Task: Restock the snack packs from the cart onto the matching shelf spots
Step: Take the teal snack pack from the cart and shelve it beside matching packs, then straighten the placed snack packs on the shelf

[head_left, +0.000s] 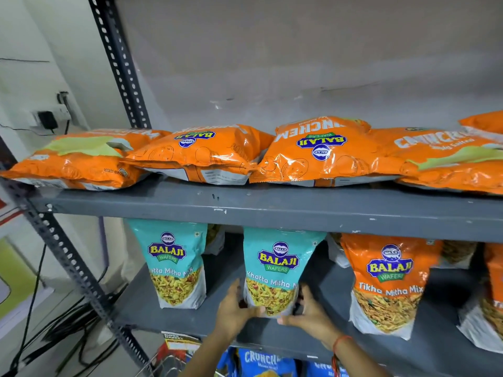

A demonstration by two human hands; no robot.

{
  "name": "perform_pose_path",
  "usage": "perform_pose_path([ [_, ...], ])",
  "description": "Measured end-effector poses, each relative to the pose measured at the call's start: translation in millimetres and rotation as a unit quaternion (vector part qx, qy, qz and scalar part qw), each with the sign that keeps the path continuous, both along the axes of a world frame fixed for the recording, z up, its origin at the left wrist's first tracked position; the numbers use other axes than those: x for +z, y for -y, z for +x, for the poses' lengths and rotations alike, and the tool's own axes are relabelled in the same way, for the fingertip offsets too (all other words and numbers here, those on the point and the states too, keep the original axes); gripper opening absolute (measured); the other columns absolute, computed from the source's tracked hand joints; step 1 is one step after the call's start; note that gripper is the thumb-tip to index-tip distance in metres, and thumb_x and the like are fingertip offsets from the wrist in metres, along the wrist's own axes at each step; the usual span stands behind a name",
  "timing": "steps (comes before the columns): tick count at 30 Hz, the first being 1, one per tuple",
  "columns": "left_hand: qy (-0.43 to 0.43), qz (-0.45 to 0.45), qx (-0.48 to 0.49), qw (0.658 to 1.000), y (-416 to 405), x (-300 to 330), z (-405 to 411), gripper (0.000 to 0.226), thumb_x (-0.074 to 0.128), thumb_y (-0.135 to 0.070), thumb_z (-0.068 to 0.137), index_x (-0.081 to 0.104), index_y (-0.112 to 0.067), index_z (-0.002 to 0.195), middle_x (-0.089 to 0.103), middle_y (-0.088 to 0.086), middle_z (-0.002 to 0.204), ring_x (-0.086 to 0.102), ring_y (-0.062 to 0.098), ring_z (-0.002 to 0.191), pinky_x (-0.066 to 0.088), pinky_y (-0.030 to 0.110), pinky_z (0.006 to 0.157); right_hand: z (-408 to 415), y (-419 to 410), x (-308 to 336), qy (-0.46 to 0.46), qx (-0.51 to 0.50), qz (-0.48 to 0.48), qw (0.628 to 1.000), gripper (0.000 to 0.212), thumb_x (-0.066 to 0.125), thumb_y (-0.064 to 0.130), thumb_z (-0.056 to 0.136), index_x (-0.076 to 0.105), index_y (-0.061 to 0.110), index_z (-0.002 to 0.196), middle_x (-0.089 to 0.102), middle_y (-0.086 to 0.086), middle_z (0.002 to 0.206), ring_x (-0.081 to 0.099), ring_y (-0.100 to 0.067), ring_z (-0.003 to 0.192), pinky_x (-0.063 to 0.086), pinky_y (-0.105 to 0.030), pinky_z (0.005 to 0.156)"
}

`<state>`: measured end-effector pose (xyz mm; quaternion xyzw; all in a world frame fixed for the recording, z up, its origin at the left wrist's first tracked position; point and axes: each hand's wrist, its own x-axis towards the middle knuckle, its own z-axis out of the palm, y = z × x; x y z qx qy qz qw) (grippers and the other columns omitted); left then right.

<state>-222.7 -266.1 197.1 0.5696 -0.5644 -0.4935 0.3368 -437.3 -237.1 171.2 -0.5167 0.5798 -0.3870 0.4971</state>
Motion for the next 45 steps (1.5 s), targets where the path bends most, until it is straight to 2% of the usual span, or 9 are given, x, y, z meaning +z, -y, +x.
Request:
perform_pose_path([
  [5,0.016,-0.136,0.093,0.986,-33,41,-9,0.101,0.089,-0.028,0.060,0.036,-0.017,0.145,0.043,0.006,0.151,0.040,0.024,0.139,0.036,0.049,0.114,-3,-45,18,-0.028,-0.048,-0.024,0.998,0.127,0.090,0.040,0.046,0.015,0.031,0.148,0.029,0.006,0.146,0.030,-0.017,0.138,0.035,-0.046,0.113],
  [13,-0.013,-0.253,0.050,0.966,-103,89,-98,0.069,0.087,-0.032,0.062,0.060,-0.021,0.124,0.061,-0.005,0.124,0.055,0.018,0.118,0.045,0.040,0.103,-64,-144,48,-0.019,-0.154,-0.080,0.985,0.095,0.088,0.029,0.059,0.035,0.039,0.137,0.039,0.008,0.140,0.040,-0.015,0.130,0.037,-0.032,0.103],
  [18,-0.018,-0.248,-0.087,0.965,-156,72,-172,0.065,0.083,-0.042,0.063,0.060,-0.026,0.122,0.062,-0.008,0.122,0.057,0.013,0.117,0.046,0.035,0.101,-142,-196,56,-0.024,-0.247,-0.088,0.965,0.081,0.084,0.016,0.067,0.039,0.030,0.134,0.044,0.001,0.141,0.041,-0.019,0.132,0.041,-0.045,0.108],
  [21,-0.024,-0.221,-0.139,0.965,-169,59,-215,0.058,0.081,-0.048,0.063,0.056,-0.043,0.115,0.061,-0.019,0.118,0.057,0.003,0.114,0.045,0.025,0.097,-197,-215,55,-0.032,-0.295,-0.093,0.950,0.080,0.081,0.019,0.072,0.039,0.026,0.139,0.043,0.005,0.138,0.044,-0.015,0.125,0.044,-0.034,0.097],
  [26,0.013,-0.168,-0.193,0.967,-161,40,-301,0.067,0.082,-0.042,0.067,0.058,-0.023,0.127,0.063,-0.008,0.125,0.060,0.015,0.117,0.048,0.028,0.095,-288,-225,51,-0.002,-0.382,-0.126,0.916,0.060,0.072,-0.006,0.076,0.050,0.021,0.125,0.055,0.016,0.111,0.060,-0.022,0.108,0.053,-0.006,0.071],
  [29,0.056,-0.127,-0.229,0.963,-151,25,-358,0.078,0.079,-0.044,0.070,0.049,-0.019,0.138,0.053,-0.001,0.142,0.050,0.017,0.131,0.040,0.025,0.102,-336,-223,46,0.007,-0.363,-0.083,0.928,0.072,0.087,0.027,0.060,0.053,0.029,0.123,0.057,0.005,0.126,0.056,-0.023,0.116,0.049,-0.039,0.098],
  [31,0.074,-0.093,-0.232,0.965,-144,13,-389,0.088,0.080,-0.043,0.069,0.041,-0.016,0.143,0.048,-0.001,0.146,0.046,0.019,0.136,0.038,0.028,0.105,-365,-217,35,-0.026,-0.345,-0.019,0.938,0.091,0.086,0.021,0.064,0.037,0.018,0.140,0.041,-0.011,0.147,0.042,-0.032,0.132,0.039,-0.046,0.107],
  [39,0.103,-0.040,-0.180,0.977,-128,-23,-442,0.069,0.078,-0.052,0.061,0.057,-0.027,0.122,0.071,-0.005,0.118,0.067,0.019,0.107,0.056,0.033,0.081,-422,-183,4,-0.044,-0.211,0.051,0.975,0.095,0.077,0.020,0.075,0.018,0.020,0.149,0.029,0.000,0.155,0.025,-0.019,0.143,0.026,-0.044,0.117],
  [45,0.129,-0.052,-0.182,0.973,-124,-18,-451,0.070,0.069,-0.059,0.065,0.055,-0.028,0.126,0.070,-0.002,0.123,0.066,0.021,0.110,0.054,0.041,0.088,-433,-174,-2,-0.041,-0.172,0.054,0.983,0.063,0.079,0.027,0.071,0.043,0.064,0.107,0.047,0.041,0.117,0.042,0.022,0.106,0.035,-0.008,0.083],
])
